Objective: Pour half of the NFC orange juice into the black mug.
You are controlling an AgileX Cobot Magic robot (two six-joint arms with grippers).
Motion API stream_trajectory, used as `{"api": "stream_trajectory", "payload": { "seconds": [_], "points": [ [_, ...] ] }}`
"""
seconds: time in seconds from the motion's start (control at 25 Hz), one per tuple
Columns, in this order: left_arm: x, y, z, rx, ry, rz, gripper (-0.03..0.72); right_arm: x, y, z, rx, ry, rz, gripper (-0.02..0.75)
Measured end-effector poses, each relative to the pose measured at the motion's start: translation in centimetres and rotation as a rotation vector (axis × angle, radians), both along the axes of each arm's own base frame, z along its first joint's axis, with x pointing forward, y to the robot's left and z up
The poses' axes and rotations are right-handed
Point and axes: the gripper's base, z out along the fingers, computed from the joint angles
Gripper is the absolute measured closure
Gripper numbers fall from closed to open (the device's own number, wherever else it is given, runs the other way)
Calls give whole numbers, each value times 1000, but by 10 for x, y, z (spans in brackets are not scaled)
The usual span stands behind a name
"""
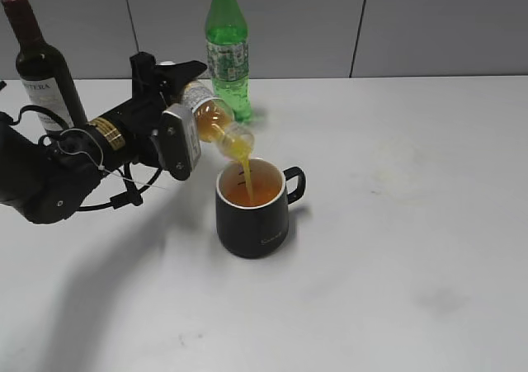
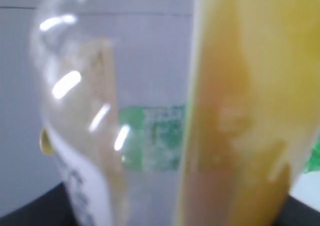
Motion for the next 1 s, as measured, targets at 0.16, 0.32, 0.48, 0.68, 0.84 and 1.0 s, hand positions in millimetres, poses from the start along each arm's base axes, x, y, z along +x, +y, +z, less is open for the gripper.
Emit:
{"api": "stream_trajectory", "payload": {
  "seconds": [0.16, 0.32, 0.48, 0.68, 0.84, 1.0],
  "points": [
    [0, 0, 0, -171, 112, 2, 220, 0, 0, 0, 0, 0, 0, 153],
    [-1, 1, -1, -405, 270, -1, 220, 0, 0, 0, 0, 0, 0, 153],
    [0, 1, -1, -670, 443, -4, 220, 0, 0, 0, 0, 0, 0, 153],
    [0, 2, -2, -1029, 679, 15, 220, 0, 0, 0, 0, 0, 0, 153],
    [3, 8, -8, -1219, 801, 111, 220, 0, 0, 0, 0, 0, 0, 153],
    [5, 14, -17, -1296, 868, 246, 220, 0, 0, 0, 0, 0, 0, 153]
  ]
}}
